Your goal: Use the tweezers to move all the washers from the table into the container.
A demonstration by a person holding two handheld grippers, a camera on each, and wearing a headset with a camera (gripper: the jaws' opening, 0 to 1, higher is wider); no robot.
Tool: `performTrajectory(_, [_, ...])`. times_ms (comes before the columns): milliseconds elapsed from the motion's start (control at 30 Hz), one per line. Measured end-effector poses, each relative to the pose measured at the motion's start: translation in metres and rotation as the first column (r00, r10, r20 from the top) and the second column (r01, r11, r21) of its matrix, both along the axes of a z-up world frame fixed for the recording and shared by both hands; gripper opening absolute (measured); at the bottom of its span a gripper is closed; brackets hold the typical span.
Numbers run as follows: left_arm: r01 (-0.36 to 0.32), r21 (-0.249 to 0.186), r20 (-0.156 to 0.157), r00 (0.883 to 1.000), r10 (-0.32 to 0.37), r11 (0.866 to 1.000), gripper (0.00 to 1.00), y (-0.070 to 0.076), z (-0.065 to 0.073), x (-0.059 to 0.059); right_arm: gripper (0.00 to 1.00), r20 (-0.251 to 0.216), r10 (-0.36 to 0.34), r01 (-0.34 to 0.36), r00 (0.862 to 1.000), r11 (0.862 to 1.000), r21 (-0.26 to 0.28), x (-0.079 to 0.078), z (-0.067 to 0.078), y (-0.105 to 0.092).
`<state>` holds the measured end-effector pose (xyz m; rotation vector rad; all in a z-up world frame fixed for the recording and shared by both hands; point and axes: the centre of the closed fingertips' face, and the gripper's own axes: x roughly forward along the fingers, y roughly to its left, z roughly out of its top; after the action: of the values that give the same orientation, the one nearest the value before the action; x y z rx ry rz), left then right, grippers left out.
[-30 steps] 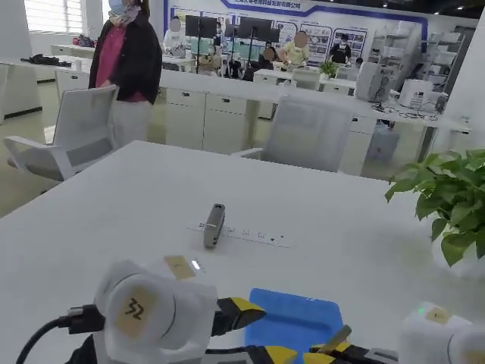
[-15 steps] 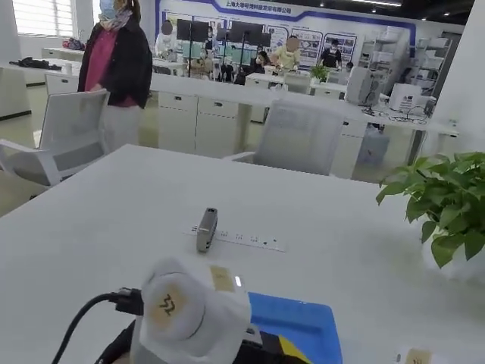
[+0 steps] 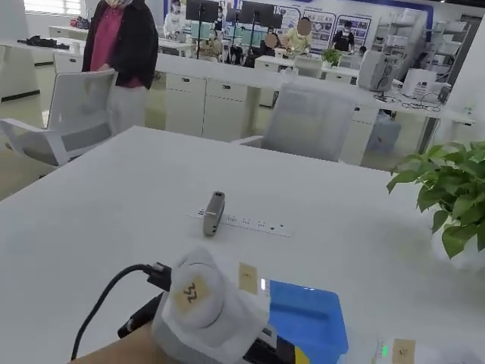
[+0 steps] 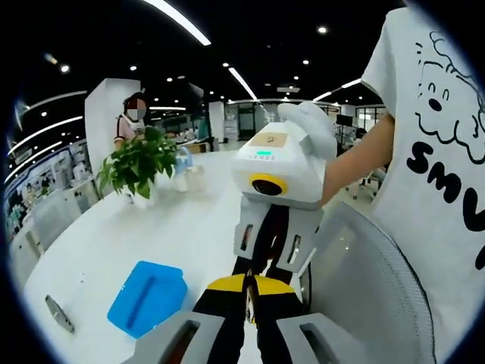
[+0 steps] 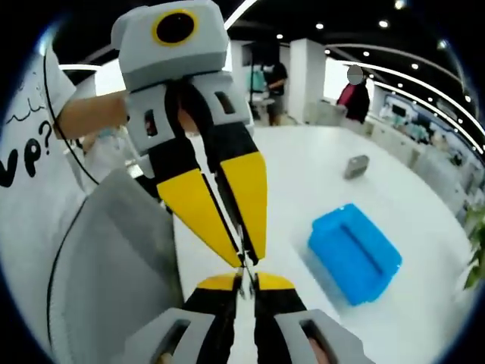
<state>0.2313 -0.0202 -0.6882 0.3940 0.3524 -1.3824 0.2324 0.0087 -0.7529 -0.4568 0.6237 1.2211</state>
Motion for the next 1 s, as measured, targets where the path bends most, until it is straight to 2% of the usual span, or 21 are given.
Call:
performTrajectory(167, [-0.014,0.008,0.017,1.0,0.014,1.0,0.0,0.006,-0.004,0.01,0.05,0.027,0.026,-0.025,0.999,0.999,-0.037,0.013,-0.005,-0.001])
performTrajectory(233, [-0.009,0.032,0.044,0.999,0.008,0.999,0.0,0.005,-0.011,0.014,0.05,0.032,0.037,-0.035,0.999,0.997,-0.061,0.017,-0.01,-0.002])
performTrajectory(300, [-0.009,0.037,0.04,0.999,0.007,0.999,0.0,0.004,-0.018,0.017,0.05,-0.004,0.034,-0.034,0.999,0.996,-0.082,0.021,-0.019,-0.005])
performTrajectory(400, [-0.008,0.06,0.023,1.0,0.007,0.998,0.0,0.006,-0.033,0.021,0.06,-0.006,0.051,-0.051,0.999,0.989,-0.14,0.024,-0.032,-0.013])
performTrajectory(567, [-0.004,0.066,-0.003,1.0,0.004,0.998,0.0,0.005,-0.049,0.022,0.06,-0.048,0.049,-0.057,0.998,0.985,-0.163,0.026,-0.045,-0.02])
performTrajectory(633, [-0.006,0.103,0.006,1.0,0.005,0.995,0.0,0.007,-0.062,0.025,0.06,-0.043,0.056,-0.064,0.997,0.977,-0.203,0.029,-0.054,-0.025])
performTrajectory(700, [-0.016,0.124,-0.003,1.0,0.017,0.992,0.0,0.012,-0.074,0.027,0.06,-0.044,0.063,-0.071,0.997,0.972,-0.225,0.032,-0.06,-0.027])
performTrajectory(733, [-0.023,0.121,-0.009,1.0,0.024,0.992,0.0,0.013,-0.077,0.028,0.06,-0.051,0.062,-0.072,0.997,0.972,-0.223,0.033,-0.062,-0.027])
performTrajectory(767, [-0.031,0.106,-0.029,0.999,0.035,0.994,0.0,0.014,-0.079,0.029,0.07,-0.064,0.063,-0.076,0.996,0.972,-0.223,0.032,-0.065,-0.026])
performTrajectory(800, [-0.035,0.104,-0.034,0.999,0.039,0.994,0.0,0.014,-0.081,0.029,0.07,-0.072,0.056,-0.071,0.996,0.971,-0.227,0.033,-0.069,-0.025])
performTrajectory(867, [-0.04,0.143,-0.011,0.999,0.042,0.989,0.0,0.017,-0.094,0.032,0.07,-0.064,0.051,-0.065,0.997,0.968,-0.244,0.035,-0.077,-0.025])
performTrajectory(900, [-0.043,0.154,-0.012,0.999,0.045,0.987,0.0,0.018,-0.1,0.033,0.07,-0.06,0.049,-0.063,0.997,0.964,-0.259,0.037,-0.081,-0.026])
performTrajectory(1000, [-0.085,0.158,-0.032,0.995,0.092,0.984,0.0,0.02,-0.117,0.04,0.08,-0.051,-0.019,0.004,0.999,0.958,-0.287,0.046,-0.095,-0.027])
